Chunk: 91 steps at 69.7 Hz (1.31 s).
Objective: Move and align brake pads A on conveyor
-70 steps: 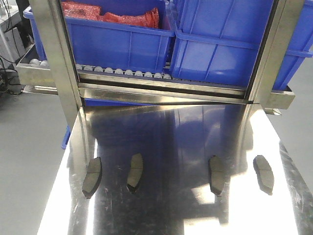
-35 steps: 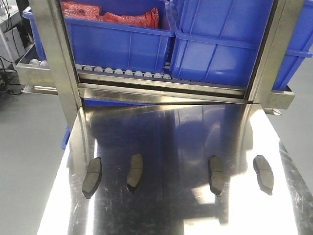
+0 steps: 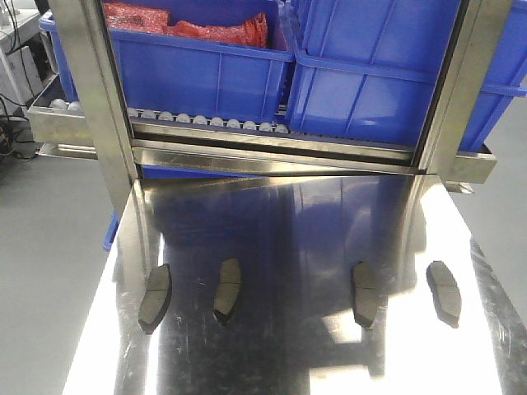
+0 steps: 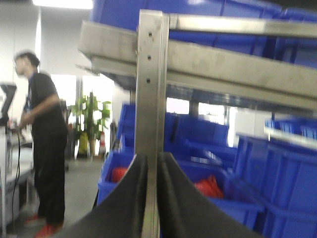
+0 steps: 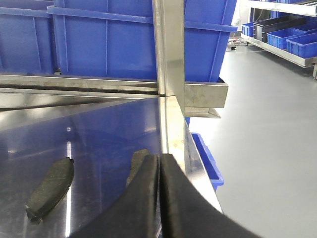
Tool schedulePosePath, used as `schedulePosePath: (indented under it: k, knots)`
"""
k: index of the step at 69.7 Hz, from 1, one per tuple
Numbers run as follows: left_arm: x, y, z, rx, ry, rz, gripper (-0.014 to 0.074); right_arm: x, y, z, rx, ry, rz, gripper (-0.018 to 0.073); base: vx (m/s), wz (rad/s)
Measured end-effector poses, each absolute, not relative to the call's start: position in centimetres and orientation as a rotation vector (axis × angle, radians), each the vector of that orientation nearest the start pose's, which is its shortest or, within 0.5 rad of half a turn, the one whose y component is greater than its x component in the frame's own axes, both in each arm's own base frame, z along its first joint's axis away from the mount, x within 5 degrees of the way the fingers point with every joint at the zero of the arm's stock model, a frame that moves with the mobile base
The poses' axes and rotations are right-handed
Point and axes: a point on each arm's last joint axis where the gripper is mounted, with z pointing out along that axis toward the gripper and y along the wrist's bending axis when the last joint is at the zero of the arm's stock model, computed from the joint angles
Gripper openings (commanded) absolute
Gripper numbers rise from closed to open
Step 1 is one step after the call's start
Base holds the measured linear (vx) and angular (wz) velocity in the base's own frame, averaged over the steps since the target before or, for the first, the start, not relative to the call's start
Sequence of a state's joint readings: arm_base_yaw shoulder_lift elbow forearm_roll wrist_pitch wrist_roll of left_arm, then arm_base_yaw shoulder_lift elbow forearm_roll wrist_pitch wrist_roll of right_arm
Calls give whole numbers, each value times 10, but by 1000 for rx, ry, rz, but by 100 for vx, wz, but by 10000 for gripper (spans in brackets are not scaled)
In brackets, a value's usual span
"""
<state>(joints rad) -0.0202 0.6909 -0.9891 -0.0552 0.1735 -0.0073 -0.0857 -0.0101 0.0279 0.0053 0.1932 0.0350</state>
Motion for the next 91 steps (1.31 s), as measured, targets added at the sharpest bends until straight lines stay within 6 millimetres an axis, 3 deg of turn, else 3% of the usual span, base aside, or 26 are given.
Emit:
schedulePosePath:
  k: [11, 20, 24, 42, 56, 78, 91]
  knots:
    - [151, -5, 494, -7, 1580, -77, 438, 56, -5, 187, 106, 1691, -33, -11, 0, 0]
    - [169, -6, 494, -4, 1696, -77, 613, 56, -5, 187, 106, 1691, -33, -11, 0, 0]
    - [177, -6, 488, -3, 1748, -77, 649, 56, -5, 187, 106, 1691, -33, -11, 0, 0]
    - [209, -9, 452, 3, 2045, -96, 643, 56, -5, 187, 106, 1691, -33, -11, 0, 0]
    - [242, -24, 411, 57, 2322, -169, 629, 56, -5, 187, 106, 1691, -33, -11, 0, 0]
    - [295, -81, 331, 173, 2682, -218, 603, 56, -5, 187, 106, 1691, -33, -11, 0, 0]
    - [310, -118, 283, 189, 2850, -206, 587, 56, -5, 187, 106, 1691, -33, -11, 0, 0]
